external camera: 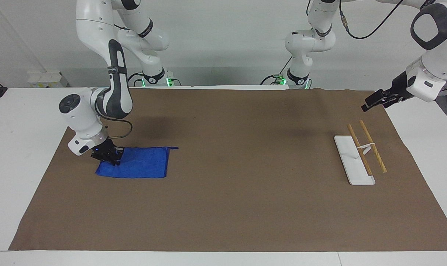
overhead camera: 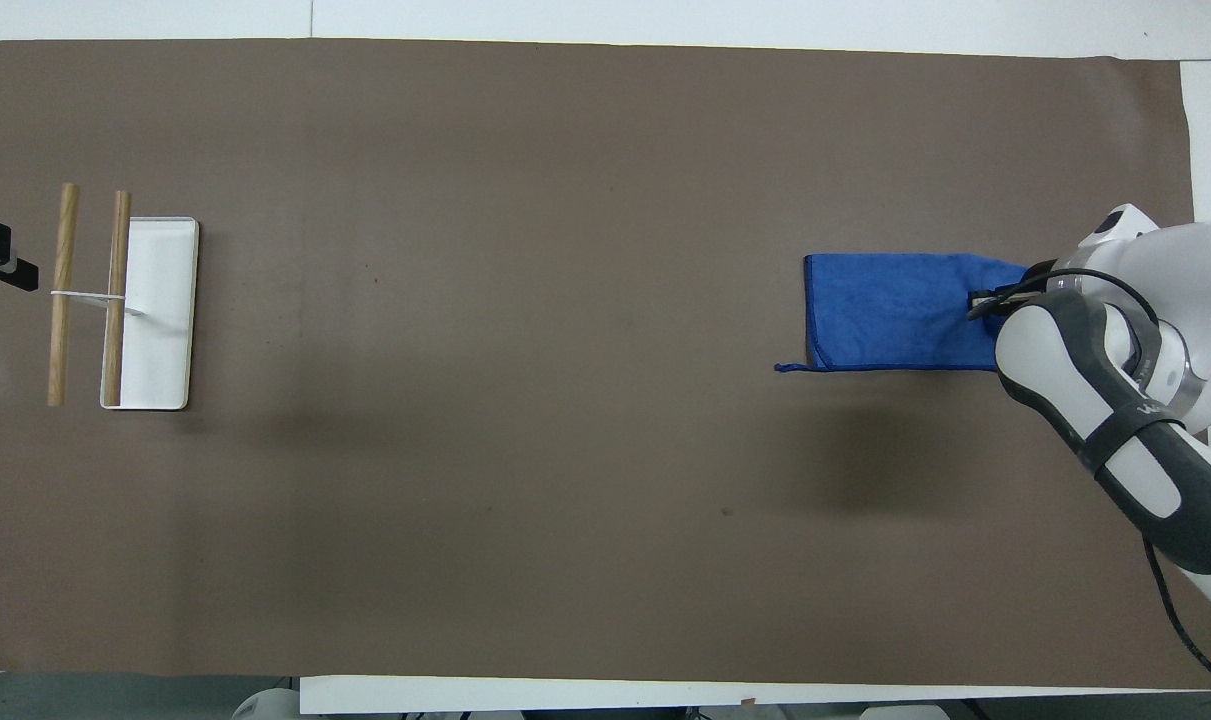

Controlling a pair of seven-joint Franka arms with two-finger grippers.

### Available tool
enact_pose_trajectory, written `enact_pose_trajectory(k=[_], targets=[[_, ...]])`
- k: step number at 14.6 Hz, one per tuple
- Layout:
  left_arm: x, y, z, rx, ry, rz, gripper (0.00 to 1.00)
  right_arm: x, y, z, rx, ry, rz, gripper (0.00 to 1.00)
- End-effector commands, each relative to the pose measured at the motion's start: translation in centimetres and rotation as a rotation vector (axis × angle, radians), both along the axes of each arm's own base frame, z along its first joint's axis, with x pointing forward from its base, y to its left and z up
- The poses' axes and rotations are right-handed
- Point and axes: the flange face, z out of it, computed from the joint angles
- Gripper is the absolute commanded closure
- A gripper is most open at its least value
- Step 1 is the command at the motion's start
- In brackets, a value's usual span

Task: Right arm passes towel to left arm to hang
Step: 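Close the right gripper on the towel's edge, then lift the towel with the right gripper and carry it toward the rack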

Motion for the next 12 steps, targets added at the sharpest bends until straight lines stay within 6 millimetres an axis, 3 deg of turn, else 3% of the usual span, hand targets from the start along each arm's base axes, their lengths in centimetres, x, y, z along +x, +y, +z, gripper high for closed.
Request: enact_pose_trajectory(k=[1,4,6,8,12], targets=[[-0.4,0.2,0.4,0.018,-0.016,0.013,0.00,-0.4,-0.1,-0.4,0.002,0.011,0.025,1.00],[-0.4,0.4,0.5,0.018,-0.020,0.015,0.00,-0.2,-0.2,0.0,0.008,0.029,0.049,1.00],[-0.4,0.5,0.4,0.011,-0.021,0.022,0.00,0.3,-0.5,2.0,0.025,0.053,0.043,1.00],[-0.1,0.5,0.5,-0.012,-0.036,0.029,0.00,0.1,0.0,5.4,0.058,0.068,0.041,1.00],[0.3,0.9,0.2,-0.072,-0.069,0.072,0.00,1.0,4.5,12.8,0.224,0.133,-0.180,1.00]])
